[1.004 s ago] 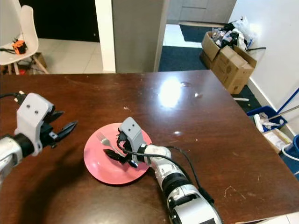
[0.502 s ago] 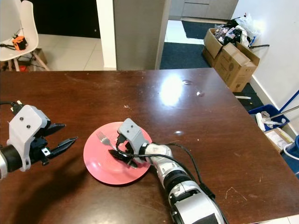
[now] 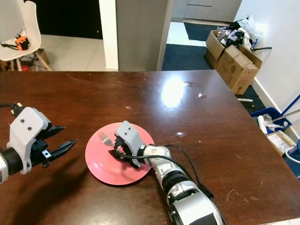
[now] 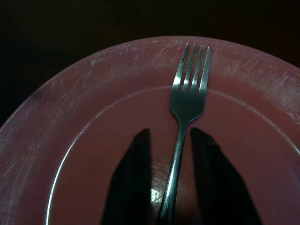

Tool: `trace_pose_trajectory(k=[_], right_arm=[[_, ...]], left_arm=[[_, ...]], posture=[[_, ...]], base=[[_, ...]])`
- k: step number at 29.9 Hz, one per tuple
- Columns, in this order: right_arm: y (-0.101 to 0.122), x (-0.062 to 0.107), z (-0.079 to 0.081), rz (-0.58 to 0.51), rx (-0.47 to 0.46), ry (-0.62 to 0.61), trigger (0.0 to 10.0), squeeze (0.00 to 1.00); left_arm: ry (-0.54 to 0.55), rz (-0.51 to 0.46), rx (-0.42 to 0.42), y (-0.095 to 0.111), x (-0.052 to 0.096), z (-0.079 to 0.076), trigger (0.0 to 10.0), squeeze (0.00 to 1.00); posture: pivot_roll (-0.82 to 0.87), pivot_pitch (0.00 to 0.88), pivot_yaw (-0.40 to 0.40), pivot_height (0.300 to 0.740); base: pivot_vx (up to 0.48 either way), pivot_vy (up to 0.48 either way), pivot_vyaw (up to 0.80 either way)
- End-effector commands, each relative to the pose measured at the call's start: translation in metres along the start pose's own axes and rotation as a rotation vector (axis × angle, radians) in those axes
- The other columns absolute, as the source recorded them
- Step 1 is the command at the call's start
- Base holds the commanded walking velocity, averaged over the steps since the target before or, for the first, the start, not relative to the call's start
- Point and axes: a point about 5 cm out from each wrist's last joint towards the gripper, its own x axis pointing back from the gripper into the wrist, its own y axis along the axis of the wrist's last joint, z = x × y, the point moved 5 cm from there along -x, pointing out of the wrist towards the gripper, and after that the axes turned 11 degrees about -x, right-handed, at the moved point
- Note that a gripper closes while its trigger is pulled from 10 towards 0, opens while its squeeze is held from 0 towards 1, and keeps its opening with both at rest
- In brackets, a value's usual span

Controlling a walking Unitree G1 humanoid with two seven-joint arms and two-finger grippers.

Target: Setting the table

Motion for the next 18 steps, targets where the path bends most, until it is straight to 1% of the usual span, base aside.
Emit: trace_pose_trajectory(k=[1, 7, 13, 14, 18], right_arm=[[-0.037, 0.007, 0.001, 0.110, -0.072, -0.007, 0.0, 0.00], [-0.031, 0.007, 0.003, 0.071, -0.106, 0.022, 0.0, 0.00], [-0.026, 0.008, 0.003, 0.044, -0.114, 0.034, 0.0, 0.00], [-0.020, 0.009, 0.001, 0.014, -0.114, 0.029, 0.0, 0.00], [0.022, 0.012, -0.007, -0.193, -0.124, 0.006, 0.0, 0.00]], left_arm=[[-0.014, -0.004, 0.003, 0.001, -0.001, -0.004, 10.0, 0.00], [-0.013, -0.007, 0.005, 0.001, -0.004, -0.005, 10.0, 0.00], [-0.014, -0.009, 0.006, 0.000, -0.006, -0.007, 10.0, 0.00], [-0.014, -0.010, 0.006, 0.000, -0.007, -0.007, 10.0, 0.00], [0.018, -0.005, 0.031, -0.004, -0.011, -0.006, 10.0, 0.00]], posture=[[0.17, 0.086, 0.034, 0.740], [0.16, 0.078, 0.033, 0.740], [0.15, 0.074, 0.031, 0.740], [0.15, 0.073, 0.030, 0.740], [0.14, 0.069, 0.030, 0.740]], base=[[0.000, 0.000, 0.00], [0.000, 0.000, 0.00], [0.000, 0.000, 0.00], [0.000, 0.000, 0.00], [0.000, 0.000, 0.00]])
